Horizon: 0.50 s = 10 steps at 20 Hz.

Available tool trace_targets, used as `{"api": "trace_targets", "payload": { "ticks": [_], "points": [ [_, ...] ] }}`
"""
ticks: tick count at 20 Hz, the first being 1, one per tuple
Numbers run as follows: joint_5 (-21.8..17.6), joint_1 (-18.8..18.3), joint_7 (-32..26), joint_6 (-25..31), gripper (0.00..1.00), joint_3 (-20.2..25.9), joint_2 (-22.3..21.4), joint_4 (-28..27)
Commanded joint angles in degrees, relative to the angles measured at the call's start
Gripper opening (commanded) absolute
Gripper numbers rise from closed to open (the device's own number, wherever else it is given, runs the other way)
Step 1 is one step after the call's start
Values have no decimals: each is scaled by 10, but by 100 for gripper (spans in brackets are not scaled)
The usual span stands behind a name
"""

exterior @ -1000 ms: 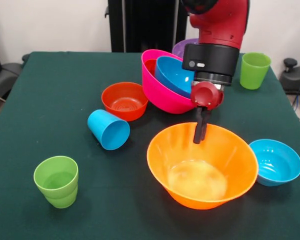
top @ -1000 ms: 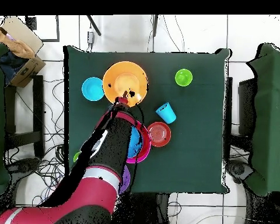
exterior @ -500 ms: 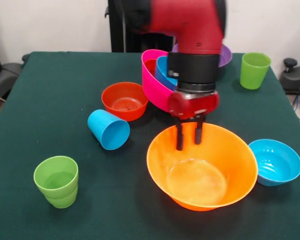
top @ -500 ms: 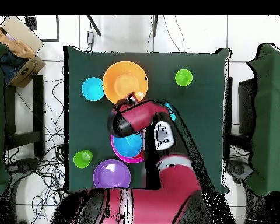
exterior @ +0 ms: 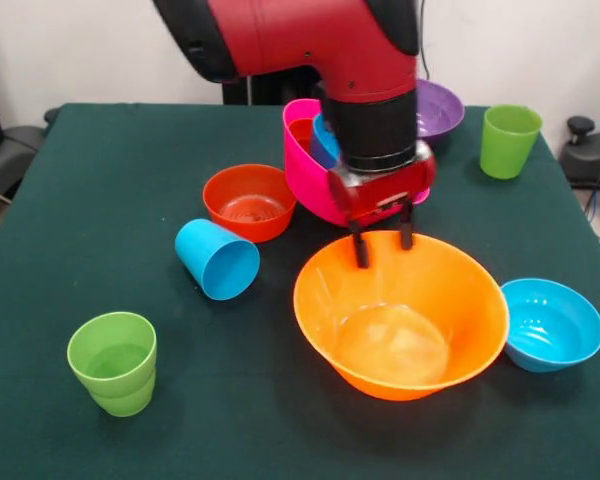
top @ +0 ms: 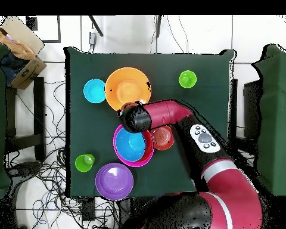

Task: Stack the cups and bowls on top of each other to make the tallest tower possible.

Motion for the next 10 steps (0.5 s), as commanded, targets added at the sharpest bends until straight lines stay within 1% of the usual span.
{"api": "trace_targets", "payload": {
  "ticks": [1,2,5,7,10],
  "points": [
    [-10,21,-121,49,100,118,-10,47],
    [-15,22,-110,41,100,117,-11,47],
    [-37,21,-62,-27,100,117,-20,56],
    [-39,22,-52,-37,100,121,-29,57],
    [-38,31,-41,-35,100,119,-36,52]
  ]
}}
